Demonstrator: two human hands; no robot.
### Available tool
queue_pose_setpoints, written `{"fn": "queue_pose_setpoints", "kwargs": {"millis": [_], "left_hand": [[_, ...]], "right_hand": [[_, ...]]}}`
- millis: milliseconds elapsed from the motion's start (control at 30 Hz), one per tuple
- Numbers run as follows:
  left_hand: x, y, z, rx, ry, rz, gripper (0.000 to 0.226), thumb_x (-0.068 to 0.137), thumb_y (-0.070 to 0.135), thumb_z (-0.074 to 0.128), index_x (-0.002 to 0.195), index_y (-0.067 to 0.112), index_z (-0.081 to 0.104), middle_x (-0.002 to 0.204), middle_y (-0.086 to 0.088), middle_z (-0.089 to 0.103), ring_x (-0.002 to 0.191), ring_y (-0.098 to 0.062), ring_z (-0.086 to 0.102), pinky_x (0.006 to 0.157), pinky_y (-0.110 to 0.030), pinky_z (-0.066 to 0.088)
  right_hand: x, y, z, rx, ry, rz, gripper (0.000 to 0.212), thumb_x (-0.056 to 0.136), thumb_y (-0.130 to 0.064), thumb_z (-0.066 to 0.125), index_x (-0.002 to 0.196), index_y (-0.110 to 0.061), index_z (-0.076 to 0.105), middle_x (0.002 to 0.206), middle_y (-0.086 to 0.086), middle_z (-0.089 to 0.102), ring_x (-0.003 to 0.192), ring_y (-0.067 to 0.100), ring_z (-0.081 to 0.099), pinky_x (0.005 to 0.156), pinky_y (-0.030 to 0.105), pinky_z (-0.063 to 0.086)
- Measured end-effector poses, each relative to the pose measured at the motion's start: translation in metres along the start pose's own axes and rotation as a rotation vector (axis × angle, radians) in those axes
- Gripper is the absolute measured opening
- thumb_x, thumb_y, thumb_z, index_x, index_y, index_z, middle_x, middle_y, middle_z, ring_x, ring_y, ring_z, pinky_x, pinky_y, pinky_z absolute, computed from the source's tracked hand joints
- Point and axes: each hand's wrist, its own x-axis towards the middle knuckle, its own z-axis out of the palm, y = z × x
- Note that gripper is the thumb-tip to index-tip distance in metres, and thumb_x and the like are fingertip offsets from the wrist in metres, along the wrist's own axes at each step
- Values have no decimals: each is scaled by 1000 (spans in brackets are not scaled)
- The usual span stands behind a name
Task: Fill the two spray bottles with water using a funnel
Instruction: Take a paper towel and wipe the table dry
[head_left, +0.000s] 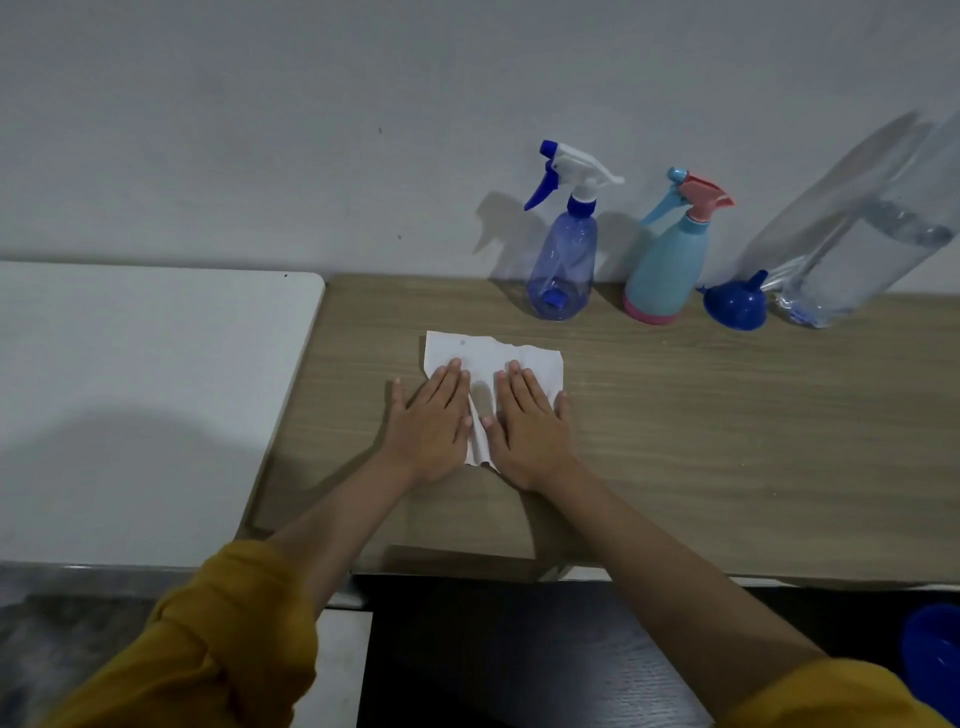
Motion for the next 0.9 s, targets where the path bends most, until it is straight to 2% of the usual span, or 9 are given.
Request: {"fn": "queue_pose_setpoints", "kwargs": {"millis": [100, 300, 500, 900], "left_hand": [[13, 3, -3, 22, -4, -3, 57, 98, 37, 17, 150, 18, 1, 158, 3, -8, 144, -10, -3, 109, -63, 4], [42, 25, -5, 36, -29, -12, 57, 99, 35, 20, 150, 19, 1, 158, 3, -8, 145, -11, -2, 108, -64, 3], [67, 57, -10, 70, -51, 10, 56, 99, 35, 20, 150, 19, 1, 158, 2, -7, 145, -12, -1, 108, -64, 1], [41, 138, 6, 33, -54, 54, 55, 99, 34, 21, 150, 21, 2, 158, 4, -7, 145, -12, -1, 107, -66, 0]], "right_hand": [[8, 12, -6, 3, -14, 8, 64, 100, -46, 23, 154, -19, 4, 163, -2, -4, 149, 12, -5, 118, 51, 2], [23, 44, -21, -36, -47, 22, 65, 100, -50, 17, 154, -20, -1, 162, -3, -10, 149, 12, -9, 116, 53, -7], [27, 82, -38, -48, -41, 63, 65, 99, -52, 19, 154, -22, 0, 162, -4, -8, 149, 12, -8, 116, 55, -6], [-49, 146, -52, -54, -6, 106, 63, 99, -52, 17, 154, -25, 1, 162, -5, -7, 149, 12, -8, 113, 57, -11]]}}
